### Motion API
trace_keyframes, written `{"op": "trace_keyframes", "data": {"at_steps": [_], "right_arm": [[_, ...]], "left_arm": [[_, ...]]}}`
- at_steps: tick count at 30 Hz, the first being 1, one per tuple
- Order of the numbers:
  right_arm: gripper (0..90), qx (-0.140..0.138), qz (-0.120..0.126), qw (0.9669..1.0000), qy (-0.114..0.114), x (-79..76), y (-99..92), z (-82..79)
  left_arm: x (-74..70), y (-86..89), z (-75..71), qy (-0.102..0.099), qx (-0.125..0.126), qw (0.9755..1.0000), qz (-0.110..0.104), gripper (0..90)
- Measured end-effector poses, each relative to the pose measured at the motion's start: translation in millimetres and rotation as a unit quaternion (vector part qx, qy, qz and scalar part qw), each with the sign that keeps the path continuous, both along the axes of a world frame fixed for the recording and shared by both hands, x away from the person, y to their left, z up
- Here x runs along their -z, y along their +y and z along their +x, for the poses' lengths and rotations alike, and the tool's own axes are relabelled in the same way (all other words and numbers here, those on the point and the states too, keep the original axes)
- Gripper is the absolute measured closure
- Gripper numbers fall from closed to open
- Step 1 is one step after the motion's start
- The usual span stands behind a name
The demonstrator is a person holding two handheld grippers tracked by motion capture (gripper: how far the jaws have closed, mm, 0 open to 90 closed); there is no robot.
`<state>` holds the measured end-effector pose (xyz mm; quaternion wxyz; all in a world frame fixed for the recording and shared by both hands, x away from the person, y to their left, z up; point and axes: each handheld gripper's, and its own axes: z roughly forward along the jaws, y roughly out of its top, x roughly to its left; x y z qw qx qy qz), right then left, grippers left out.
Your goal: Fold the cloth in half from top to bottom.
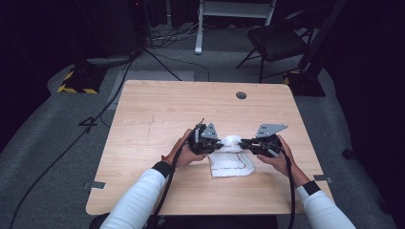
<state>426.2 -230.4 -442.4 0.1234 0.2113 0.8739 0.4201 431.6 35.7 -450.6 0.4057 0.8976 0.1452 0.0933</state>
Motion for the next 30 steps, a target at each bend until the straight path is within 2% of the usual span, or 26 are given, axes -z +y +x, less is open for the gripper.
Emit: {"op": "trace_keyframes", "data": {"at_steps": [3,4,6,8,11,14,15,18,19,22,25,30], "right_arm": [[79.9,-0.011,-0.010,0.9999,0.004,3.3,-0.1,-8.6],[79.9,-0.011,-0.010,0.9999,0.004,3.3,-0.1,-8.6],[79.4,-0.028,-0.016,0.9993,0.016,4.3,-1.9,-17.9],[78.6,-0.034,-0.019,0.9991,0.020,5.4,-3.8,-22.8],[75.8,-0.031,-0.028,0.9989,0.023,8.8,-7.9,-30.2],[77.2,-0.032,-0.029,0.9987,0.028,11.3,-10.7,-35.0],[78.4,-0.038,-0.032,0.9983,0.031,14.7,-12.3,-40.2],[79.2,-0.038,-0.041,0.9979,0.032,17.8,-13.0,-45.4],[80.5,-0.039,-0.038,0.9979,0.035,19.9,-13.8,-47.8],[81.2,-0.042,-0.045,0.9974,0.037,23.8,-13.8,-52.8],[82.3,-0.044,-0.048,0.9973,0.035,25.4,-15.0,-58.0],[82.5,-0.042,-0.054,0.9971,0.032,26.5,-16.3,-62.6]], "left_arm": [[1.3,-2.8,-12.5,-0.006,0.010,0.9997,0.023,80.5],[1.3,-2.8,-12.5,-0.006,0.010,0.9997,0.023,80.4],[2.7,-3.7,-23.4,-0.007,0.022,0.9993,0.031,80.4],[2.5,-4.0,-30.2,-0.002,0.024,0.9993,0.030,80.5],[4.1,-5.4,-38.3,-0.012,0.025,0.9988,0.041,80.2],[5.7,-5.0,-43.4,-0.009,0.031,0.9986,0.043,79.2],[6.5,-5.4,-49.8,-0.016,0.039,0.9978,0.052,78.8],[7.9,-7.6,-56.6,-0.017,0.051,0.9967,0.060,78.6],[10.2,-9.6,-62.9,-0.015,0.063,0.9953,0.072,78.1],[13.5,-9.6,-70.8,-0.017,0.068,0.9943,0.080,75.8],[13.3,-8.1,-76.8,-0.011,0.063,0.9950,0.077,74.0],[18.7,-11.9,-87.2,-0.003,0.062,0.9948,0.081,69.2]]}}
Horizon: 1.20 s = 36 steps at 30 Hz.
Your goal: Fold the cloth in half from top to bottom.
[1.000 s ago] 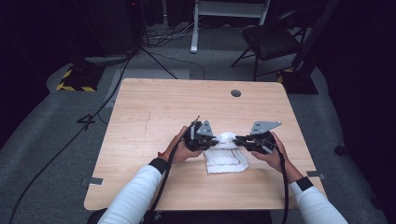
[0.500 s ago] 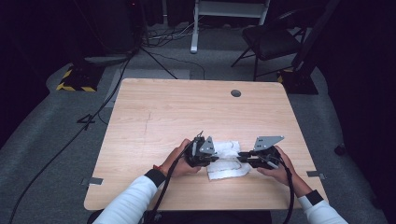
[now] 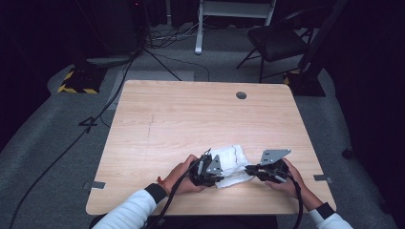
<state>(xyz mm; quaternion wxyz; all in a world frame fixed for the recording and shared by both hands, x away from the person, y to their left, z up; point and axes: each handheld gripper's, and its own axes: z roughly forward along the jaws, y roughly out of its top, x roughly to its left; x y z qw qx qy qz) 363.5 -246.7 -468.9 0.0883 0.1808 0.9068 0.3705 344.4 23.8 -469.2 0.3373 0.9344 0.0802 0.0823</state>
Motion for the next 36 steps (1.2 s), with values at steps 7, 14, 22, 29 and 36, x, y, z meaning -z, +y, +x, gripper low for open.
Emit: {"op": "trace_keyframes", "data": {"at_steps": [7,14,22,29,36], "right_arm": [[81.3,0.002,-0.016,0.9999,0.002,8.0,-3.6,-4.5],[78.0,0.012,-0.024,0.9996,-0.001,13.6,-8.1,-7.1],[78.1,0.016,-0.015,0.9998,0.002,17.9,-4.2,-7.8],[78.1,0.039,-0.013,0.9991,-0.013,19.9,9.2,-8.5],[78.2,0.056,-0.016,0.9981,-0.022,20.3,20.6,0.6]], "left_arm": [[11.6,-11.7,-7.0,0.020,-0.003,0.9998,0.000,62.2],[18.0,-9.5,-6.7,0.005,-0.014,0.9998,-0.012,64.7],[19.9,4.3,7.8,0.002,-0.010,0.9997,-0.022,64.3],[18.8,12.4,18.9,-0.018,-0.043,0.9988,-0.013,58.9],[19.6,22.0,37.3,-0.014,-0.065,0.9976,-0.018,57.7]]}}
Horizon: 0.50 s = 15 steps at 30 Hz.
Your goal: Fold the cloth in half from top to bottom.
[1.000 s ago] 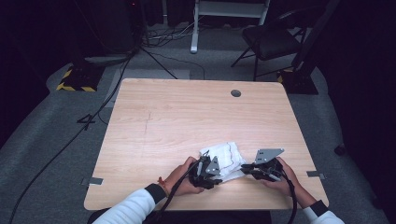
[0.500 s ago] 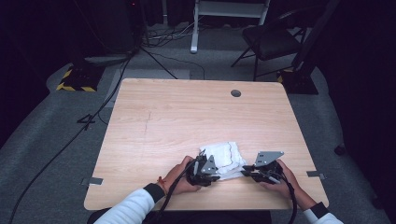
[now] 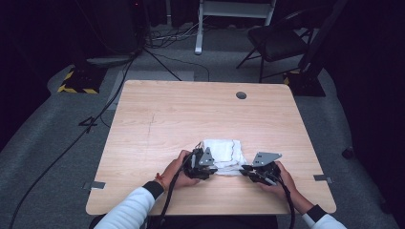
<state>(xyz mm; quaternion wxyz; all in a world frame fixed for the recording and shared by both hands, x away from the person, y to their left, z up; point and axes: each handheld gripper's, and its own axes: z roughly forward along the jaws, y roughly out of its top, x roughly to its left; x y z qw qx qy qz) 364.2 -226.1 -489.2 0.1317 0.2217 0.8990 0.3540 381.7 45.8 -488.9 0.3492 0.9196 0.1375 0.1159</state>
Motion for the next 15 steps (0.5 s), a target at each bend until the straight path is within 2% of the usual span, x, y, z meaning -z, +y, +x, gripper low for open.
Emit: {"op": "trace_keyframes", "data": {"at_steps": [5,8,9,10,13,14,15], "right_arm": [[78.2,0.009,0.000,1.0000,-0.004,0.5,5.2,9.0],[77.2,0.017,0.005,0.9998,0.000,0.7,8.4,16.8],[77.2,0.017,0.005,0.9998,0.000,0.7,8.4,16.8],[69.7,0.014,0.004,0.9999,-0.003,0.1,10.0,16.3],[60.2,-0.001,0.000,1.0000,-0.010,-2.7,11.6,10.4],[60.2,-0.001,0.000,1.0000,-0.010,-2.7,11.6,10.4],[56.7,-0.004,0.004,0.9999,-0.015,-5.0,11.2,8.2]], "left_arm": [[0.5,2.1,13.2,-0.002,-0.009,1.0000,-0.001,57.9],[-0.6,4.2,23.4,0.008,-0.019,0.9998,-0.008,57.2],[-0.6,4.2,23.4,0.008,-0.019,0.9998,-0.008,55.4],[-2.0,4.9,23.3,0.012,-0.022,0.9997,-0.008,50.3],[-8.2,6.0,17.3,0.012,-0.022,0.9997,0.006,33.7],[-10.8,7.5,14.0,0.008,-0.027,0.9996,0.006,33.7],[-13.5,9.8,11.1,0.003,-0.030,0.9995,0.005,29.6]]}}
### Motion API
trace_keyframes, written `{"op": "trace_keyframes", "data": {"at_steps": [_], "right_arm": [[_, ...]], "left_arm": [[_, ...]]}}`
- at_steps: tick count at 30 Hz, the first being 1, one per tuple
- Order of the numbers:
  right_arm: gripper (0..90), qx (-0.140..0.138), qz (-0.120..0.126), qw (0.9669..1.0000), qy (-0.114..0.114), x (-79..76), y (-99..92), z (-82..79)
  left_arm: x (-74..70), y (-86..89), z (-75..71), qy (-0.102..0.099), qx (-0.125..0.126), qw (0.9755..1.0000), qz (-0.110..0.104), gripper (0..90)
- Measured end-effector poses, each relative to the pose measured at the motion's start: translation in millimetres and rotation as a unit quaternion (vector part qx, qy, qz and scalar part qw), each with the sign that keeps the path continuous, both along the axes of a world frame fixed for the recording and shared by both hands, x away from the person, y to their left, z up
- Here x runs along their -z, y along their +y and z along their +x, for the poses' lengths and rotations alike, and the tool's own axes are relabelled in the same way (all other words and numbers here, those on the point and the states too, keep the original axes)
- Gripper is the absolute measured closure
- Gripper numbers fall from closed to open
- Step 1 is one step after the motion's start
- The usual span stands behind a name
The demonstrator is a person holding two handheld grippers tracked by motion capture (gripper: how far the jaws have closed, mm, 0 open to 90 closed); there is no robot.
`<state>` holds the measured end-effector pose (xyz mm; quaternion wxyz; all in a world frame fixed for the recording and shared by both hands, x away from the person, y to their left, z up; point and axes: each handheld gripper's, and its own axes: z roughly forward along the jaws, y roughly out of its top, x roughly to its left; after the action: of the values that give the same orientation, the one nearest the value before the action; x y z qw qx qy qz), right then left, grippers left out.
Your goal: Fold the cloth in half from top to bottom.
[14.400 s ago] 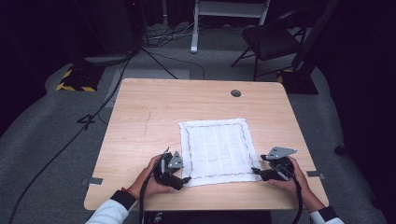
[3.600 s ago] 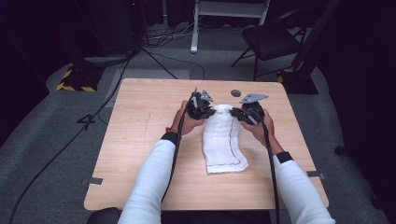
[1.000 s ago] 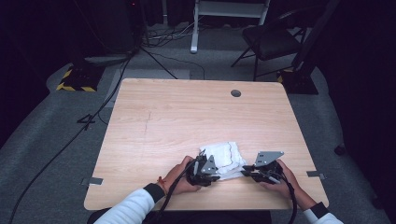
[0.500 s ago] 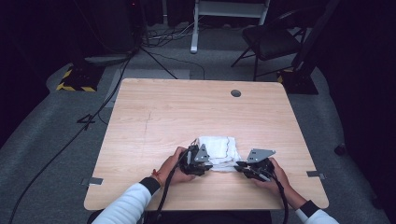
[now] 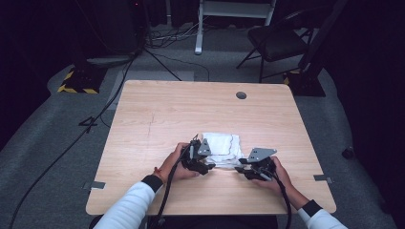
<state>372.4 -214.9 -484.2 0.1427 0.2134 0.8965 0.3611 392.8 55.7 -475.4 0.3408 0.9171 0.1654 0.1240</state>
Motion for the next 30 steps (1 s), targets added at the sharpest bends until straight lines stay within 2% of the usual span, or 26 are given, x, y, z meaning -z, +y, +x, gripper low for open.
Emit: {"op": "trace_keyframes", "data": {"at_steps": [1,2,3,4,5,6,8,10,11,13,14,15,16,17,18,19,20,23,24,27,30], "right_arm": [[49.5,-0.001,0.016,0.9999,-0.002,-6.3,-1.5,-2.3],[49.5,-0.001,0.016,0.9999,-0.002,-6.3,-1.5,-2.3],[45.5,-0.002,0.030,0.9996,-0.003,-14.1,-2.3,-3.8],[45.5,-0.002,0.030,0.9996,-0.003,-14.1,-2.3,-3.8],[41.9,0.002,0.039,0.9991,-0.016,-21.8,-2.4,-4.7],[41.8,0.005,0.045,0.9988,-0.019,-25.1,-2.1,-4.1],[41.3,0.009,0.048,0.9986,-0.023,-27.7,-1.4,-2.6],[40.4,0.019,0.043,0.9983,-0.033,-31.1,4.7,4.4],[40.4,0.019,0.043,0.9983,-0.033,-31.1,4.7,4.4],[38.1,0.016,0.027,0.9983,-0.048,-30.5,14.4,9.7],[38.1,0.016,0.027,0.9983,-0.048,-30.5,14.4,9.7],[37.8,0.006,0.008,0.9980,-0.062,-29.3,19.5,10.0],[35.4,0.008,0.003,0.9984,-0.056,-25.9,26.0,13.0],[35.2,0.006,0.011,0.9990,-0.043,-23.5,27.7,15.4],[35.2,0.006,0.011,0.9990,-0.043,-23.5,27.7,15.4],[33.2,0.007,0.015,0.9997,-0.019,-17.2,30.7,20.5],[33.2,0.007,0.015,0.9997,-0.019,-17.2,30.7,20.5],[32.6,0.017,0.014,0.9997,0.014,-6.4,33.6,27.3],[36.2,0.025,0.003,0.9995,0.020,-1.0,35.9,29.7],[36.3,0.033,-0.007,0.9993,0.018,4.6,39.9,32.5],[36.5,0.038,-0.008,0.9991,0.016,5.7,41.4,36.6]], "left_arm": [[-4.9,6.9,-4.7,0.000,-0.008,0.9999,-0.013,24.6],[-4.9,6.9,-4.7,0.000,-0.008,0.9999,-0.013,23.1],[-6.7,11.0,-6.8,0.007,-0.013,0.9997,-0.018,22.2],[-7.9,15.3,-9.0,0.011,-0.016,0.9996,-0.018,22.2],[-8.6,19.7,-12.1,0.010,-0.020,0.9996,-0.015,21.0],[-7.7,29.2,-19.2,-0.001,-0.025,0.9997,-0.007,21.0],[-6.5,34.2,-22.1,-0.002,-0.028,0.9996,-0.002,21.0],[-2.1,47.6,-28.3,0.002,-0.036,0.9993,0.006,20.3],[-2.1,47.6,-28.3,0.002,-0.036,0.9993,0.006,20.3],[4.7,62.5,-34.7,0.011,-0.048,0.9988,0.006,19.5],[4.7,62.5,-34.7,0.011,-0.048,0.9988,0.006,18.6],[6.2,65.9,-37.6,0.012,-0.050,0.9986,0.009,18.6],[9.1,71.5,-42.9,0.010,-0.055,0.9984,0.009,18.3],[10.3,74.1,-44.9,0.008,-0.055,0.9983,0.016,18.3],[10.3,74.1,-44.9,0.008,-0.055,0.9983,0.016,18.2],[12.4,79.4,-48.5,0.006,-0.063,0.9978,0.019,18.1],[12.4,79.4,-48.5,0.006,-0.063,0.9978,0.019,18.2],[15.3,87.9,-50.1,0.019,-0.069,0.9973,0.013,18.2],[17.2,92.6,-49.9,0.022,-0.068,0.9973,0.016,18.2],[19.1,98.8,-48.2,0.029,-0.072,0.9970,0.006,17.6],[21.1,109.9,-44.4,0.042,-0.084,0.9956,-0.006,17.3]]}}
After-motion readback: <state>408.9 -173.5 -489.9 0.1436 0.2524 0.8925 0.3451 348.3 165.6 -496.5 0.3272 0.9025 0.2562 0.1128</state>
